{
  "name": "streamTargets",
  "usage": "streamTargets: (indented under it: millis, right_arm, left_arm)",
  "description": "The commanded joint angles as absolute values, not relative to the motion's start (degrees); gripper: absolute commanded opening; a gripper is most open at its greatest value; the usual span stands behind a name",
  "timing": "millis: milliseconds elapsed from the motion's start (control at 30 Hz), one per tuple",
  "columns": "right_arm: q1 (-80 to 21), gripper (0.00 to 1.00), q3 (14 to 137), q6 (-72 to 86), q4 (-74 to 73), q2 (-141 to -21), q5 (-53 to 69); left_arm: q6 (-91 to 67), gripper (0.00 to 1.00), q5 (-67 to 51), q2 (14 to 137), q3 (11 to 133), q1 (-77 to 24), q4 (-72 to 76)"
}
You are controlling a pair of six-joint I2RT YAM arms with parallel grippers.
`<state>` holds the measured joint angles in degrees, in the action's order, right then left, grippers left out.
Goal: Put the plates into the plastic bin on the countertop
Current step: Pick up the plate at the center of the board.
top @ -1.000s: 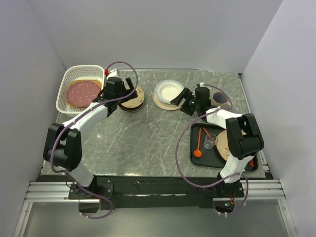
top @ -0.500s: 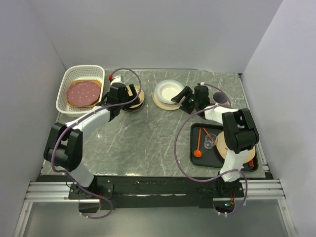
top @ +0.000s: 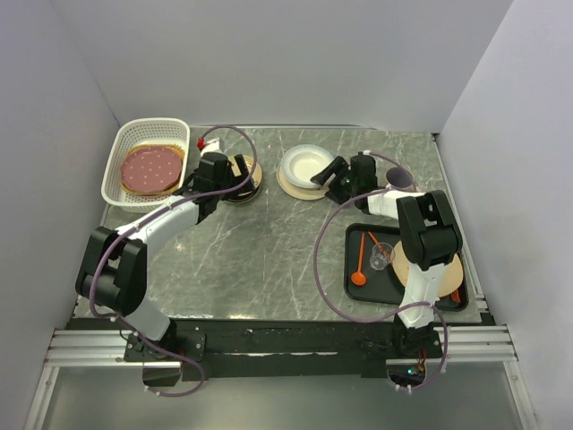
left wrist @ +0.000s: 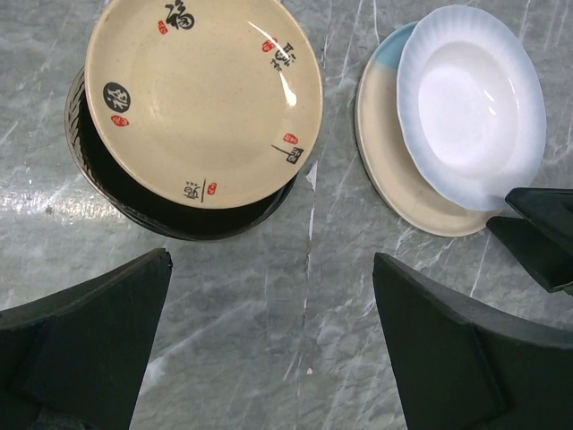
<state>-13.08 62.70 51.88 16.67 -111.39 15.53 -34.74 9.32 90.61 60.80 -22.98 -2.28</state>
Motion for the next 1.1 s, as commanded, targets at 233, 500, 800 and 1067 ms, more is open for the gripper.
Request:
streamTargets:
  millis: [233, 500, 800, 1067]
  right_arm:
    - [-12.22, 0.81, 67.06, 52.12, 17.67, -112.76, 13.62]
    - [-11.69, 0.79, 68.73, 52.38, 17.23, -114.96, 13.71]
    - [-11.08, 0.77, 69.78, 53.26, 17.67, -117.94, 14.33]
    - [-10.63, 0.69, 71.98, 55.19, 18.46, -120.76, 13.89]
  left_arm:
    - [-34.45, 0.99, 9.76, 87.54, 60.38, -23.47, -0.44]
    - [-34.19, 0.99, 9.84, 87.72, 60.64, -23.73, -0.79]
    - [-33.84, 0.99, 9.76, 87.89, 61.17, -23.73, -0.97]
    - [-33.93, 0.99, 9.76, 88.07, 60.65, -23.73, -0.88]
